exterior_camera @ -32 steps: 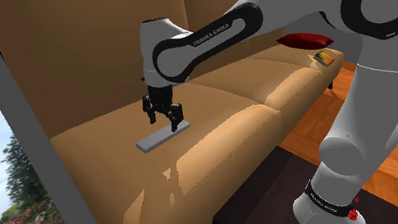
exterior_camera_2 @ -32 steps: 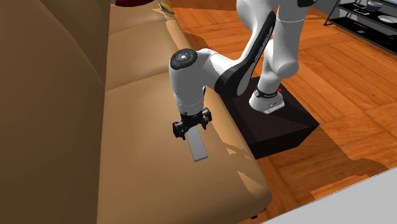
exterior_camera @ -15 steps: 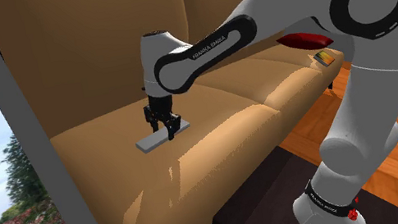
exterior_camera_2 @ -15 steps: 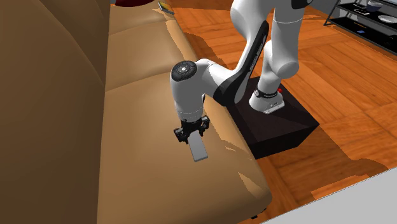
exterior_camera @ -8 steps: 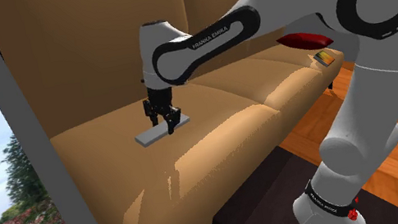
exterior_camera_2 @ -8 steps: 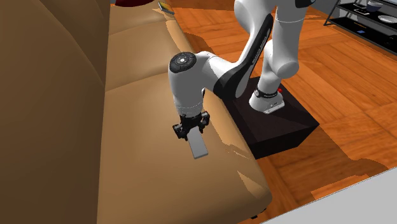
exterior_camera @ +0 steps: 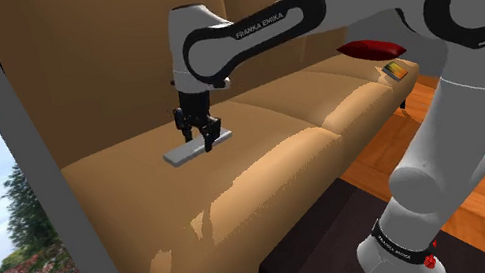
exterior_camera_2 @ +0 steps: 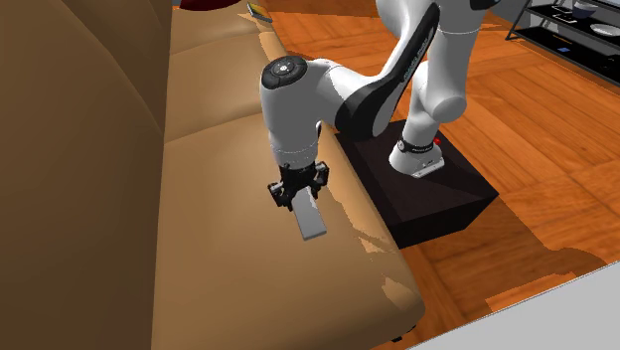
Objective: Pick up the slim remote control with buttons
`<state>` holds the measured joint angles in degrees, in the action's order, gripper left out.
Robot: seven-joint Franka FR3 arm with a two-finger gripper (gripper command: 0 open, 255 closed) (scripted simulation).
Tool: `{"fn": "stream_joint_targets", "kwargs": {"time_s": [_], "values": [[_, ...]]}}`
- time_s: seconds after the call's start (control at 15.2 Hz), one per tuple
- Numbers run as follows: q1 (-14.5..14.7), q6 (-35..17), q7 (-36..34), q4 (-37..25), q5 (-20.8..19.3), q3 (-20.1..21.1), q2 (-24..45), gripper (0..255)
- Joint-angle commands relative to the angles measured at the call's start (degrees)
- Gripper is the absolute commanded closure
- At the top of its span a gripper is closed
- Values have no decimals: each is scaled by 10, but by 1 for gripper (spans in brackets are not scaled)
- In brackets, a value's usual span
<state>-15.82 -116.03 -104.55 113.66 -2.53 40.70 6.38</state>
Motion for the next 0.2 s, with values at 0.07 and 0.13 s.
{"fn": "stream_joint_targets", "kwargs": {"time_s": [0.07,0.13], "values": [[0,17,2,-13,4,1,-5,255],[0,17,2,-13,4,1,-5,255]]}}
